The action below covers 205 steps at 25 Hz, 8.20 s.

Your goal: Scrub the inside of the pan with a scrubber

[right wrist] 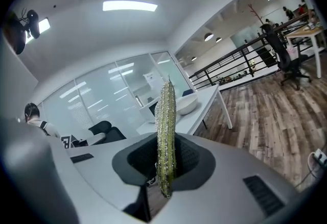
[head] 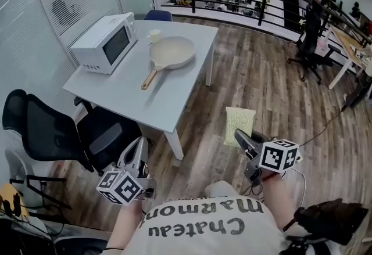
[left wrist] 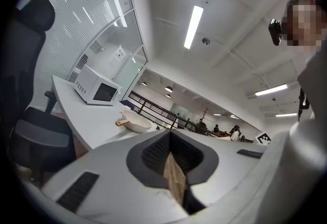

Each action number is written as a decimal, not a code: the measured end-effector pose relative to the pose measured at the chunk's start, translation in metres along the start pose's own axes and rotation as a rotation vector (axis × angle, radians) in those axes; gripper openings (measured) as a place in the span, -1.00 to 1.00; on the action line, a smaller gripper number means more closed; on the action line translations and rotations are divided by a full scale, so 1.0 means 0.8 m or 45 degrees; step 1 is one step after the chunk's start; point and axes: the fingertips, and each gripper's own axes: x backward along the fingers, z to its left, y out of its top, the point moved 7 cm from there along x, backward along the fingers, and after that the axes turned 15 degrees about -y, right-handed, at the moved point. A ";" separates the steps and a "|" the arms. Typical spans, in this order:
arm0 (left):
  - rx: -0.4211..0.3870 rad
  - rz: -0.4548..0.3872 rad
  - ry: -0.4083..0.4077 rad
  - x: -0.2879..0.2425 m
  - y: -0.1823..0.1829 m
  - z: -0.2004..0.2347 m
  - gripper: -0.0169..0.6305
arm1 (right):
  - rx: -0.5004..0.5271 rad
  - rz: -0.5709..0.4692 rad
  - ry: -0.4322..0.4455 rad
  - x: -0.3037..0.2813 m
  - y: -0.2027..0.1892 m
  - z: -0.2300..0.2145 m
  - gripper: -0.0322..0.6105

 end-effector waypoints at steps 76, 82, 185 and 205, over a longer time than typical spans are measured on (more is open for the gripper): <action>0.127 0.018 0.466 -0.421 0.050 0.412 -0.98 | 0.351 0.485 0.418 -0.703 0.325 -0.056 -0.73; 0.064 0.086 0.533 -0.409 0.047 0.428 -0.98 | 0.426 0.598 0.494 -0.756 0.305 -0.015 -0.73; -0.003 1.882 0.453 -0.486 -0.069 0.473 -0.09 | -0.302 0.957 -0.065 -1.039 0.215 0.014 -0.70; -0.019 1.595 0.401 -0.482 -0.066 0.471 -0.09 | 0.744 1.426 0.952 -0.903 0.139 0.138 -0.70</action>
